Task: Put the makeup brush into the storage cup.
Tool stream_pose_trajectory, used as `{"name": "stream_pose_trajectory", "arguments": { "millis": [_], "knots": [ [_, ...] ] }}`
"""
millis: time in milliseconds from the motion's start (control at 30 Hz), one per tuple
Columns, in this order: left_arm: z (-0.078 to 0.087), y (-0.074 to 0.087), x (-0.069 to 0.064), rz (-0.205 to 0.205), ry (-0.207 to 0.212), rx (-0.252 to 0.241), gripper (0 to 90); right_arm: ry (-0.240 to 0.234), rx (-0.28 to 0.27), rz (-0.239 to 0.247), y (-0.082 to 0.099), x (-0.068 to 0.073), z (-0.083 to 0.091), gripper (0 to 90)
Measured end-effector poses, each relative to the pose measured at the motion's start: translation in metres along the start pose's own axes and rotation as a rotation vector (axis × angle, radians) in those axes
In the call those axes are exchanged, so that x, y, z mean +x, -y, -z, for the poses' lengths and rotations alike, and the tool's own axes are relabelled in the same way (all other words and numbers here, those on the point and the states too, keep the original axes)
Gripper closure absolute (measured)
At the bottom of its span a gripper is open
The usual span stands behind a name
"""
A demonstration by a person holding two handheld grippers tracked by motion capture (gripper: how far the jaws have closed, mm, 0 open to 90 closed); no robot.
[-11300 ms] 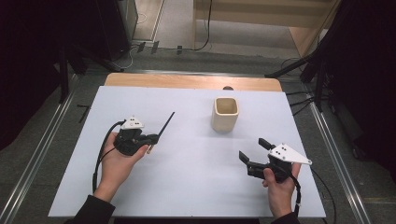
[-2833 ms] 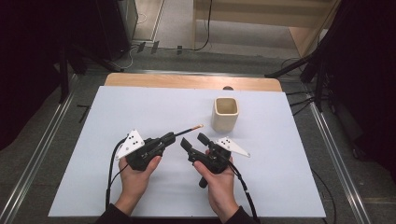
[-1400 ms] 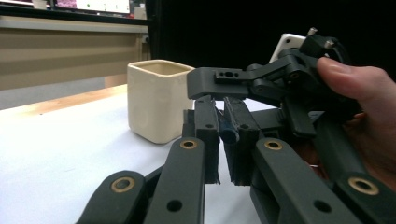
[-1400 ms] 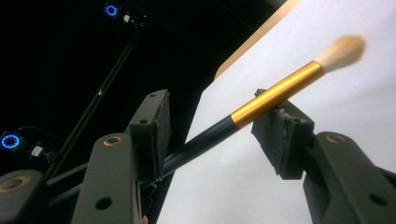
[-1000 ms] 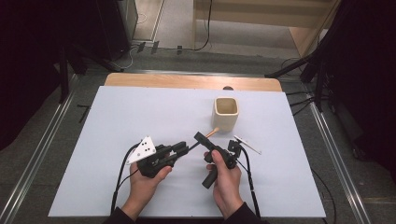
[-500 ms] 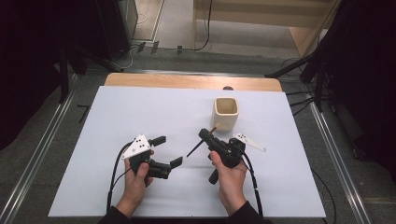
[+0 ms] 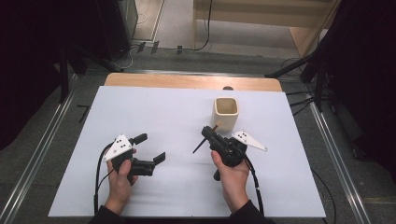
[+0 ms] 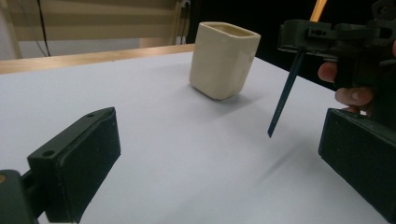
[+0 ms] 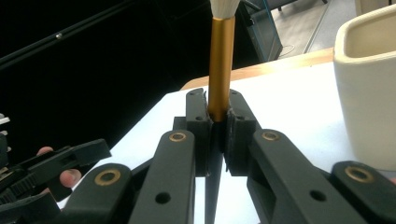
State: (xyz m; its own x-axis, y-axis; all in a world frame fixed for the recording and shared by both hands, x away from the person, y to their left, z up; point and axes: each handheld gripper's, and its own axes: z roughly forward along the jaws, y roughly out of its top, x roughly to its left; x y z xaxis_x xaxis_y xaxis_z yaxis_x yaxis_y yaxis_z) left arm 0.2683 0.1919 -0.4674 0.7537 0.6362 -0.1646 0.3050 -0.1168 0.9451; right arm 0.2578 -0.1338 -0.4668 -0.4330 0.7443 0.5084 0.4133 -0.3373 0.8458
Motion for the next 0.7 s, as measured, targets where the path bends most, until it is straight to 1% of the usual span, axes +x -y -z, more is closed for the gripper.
{"name": "stream_pose_trajectory", "arguments": {
  "millis": [233,433,500,567,633,700],
  "knots": [
    [0.014,0.002,0.01,-0.004,-0.032,-0.007,0.0,0.004,-0.012,0.033,-0.002,-0.001,0.002,83.8],
    [0.024,0.005,0.017,0.001,-0.044,-0.016,0.0,0.019,-0.021,0.06,-0.004,-0.001,0.003,83.8],
    [0.027,0.005,0.018,-0.004,-0.054,-0.01,0.0,0.024,-0.021,0.068,-0.004,-0.002,0.003,83.8],
    [0.031,0.006,0.02,-0.003,-0.06,-0.015,0.0,0.026,-0.022,0.07,-0.004,-0.001,0.003,83.8],
    [0.034,0.007,0.022,-0.008,-0.07,-0.014,0.0,0.029,-0.023,0.086,-0.004,-0.001,0.003,83.8],
    [0.037,0.008,0.024,-0.012,-0.079,-0.016,0.0,0.029,-0.021,0.088,-0.003,-0.001,0.003,83.8]
  ]
}}
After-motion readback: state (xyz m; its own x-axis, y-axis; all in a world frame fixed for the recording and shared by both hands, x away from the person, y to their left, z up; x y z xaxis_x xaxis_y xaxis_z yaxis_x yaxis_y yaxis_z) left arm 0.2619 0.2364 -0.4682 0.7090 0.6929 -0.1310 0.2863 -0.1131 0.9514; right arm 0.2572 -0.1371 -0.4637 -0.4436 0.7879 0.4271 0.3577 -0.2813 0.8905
